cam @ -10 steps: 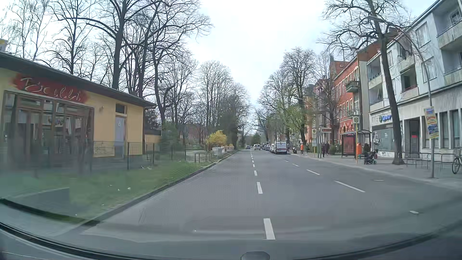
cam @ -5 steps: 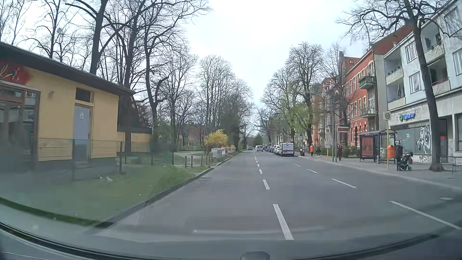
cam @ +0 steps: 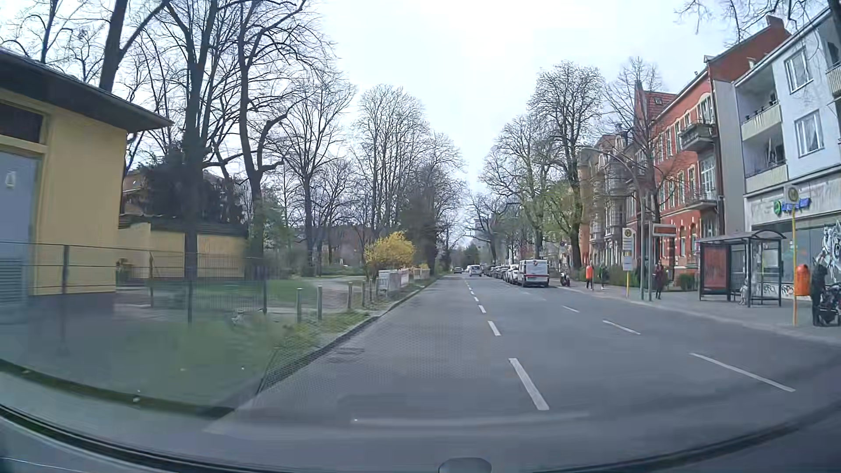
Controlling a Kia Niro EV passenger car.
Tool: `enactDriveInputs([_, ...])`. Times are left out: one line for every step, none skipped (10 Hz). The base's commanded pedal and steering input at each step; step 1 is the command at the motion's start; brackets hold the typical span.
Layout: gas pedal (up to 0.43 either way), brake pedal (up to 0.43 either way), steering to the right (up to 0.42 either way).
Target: Follow the waypoints while adhering to traffic rules and regulations
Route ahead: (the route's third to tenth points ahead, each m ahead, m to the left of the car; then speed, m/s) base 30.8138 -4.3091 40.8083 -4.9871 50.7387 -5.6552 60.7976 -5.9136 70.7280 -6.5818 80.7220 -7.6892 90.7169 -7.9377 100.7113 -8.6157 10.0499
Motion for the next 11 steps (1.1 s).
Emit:
enactDriveInputs([0.228,0.0,0.018])
enactDriveInputs([0.22,0.0,0.02])
enactDriveInputs([0.22,0.0,0.026])
enactDriveInputs([0.209,0.0,0.03])
enactDriveInputs([0.177,0.0,0.027])
enactDriveInputs([0.177,0.0,0.022])
enactDriveInputs([0.177,0.0,0.015])
enactDriveInputs([0.169,0.0,0.014])
enactDriveInputs([0.169,0.0,0.014])
enactDriveInputs([0.15,0.0,0.014])
enactDriveInputs([0.15,0.0,0.014])
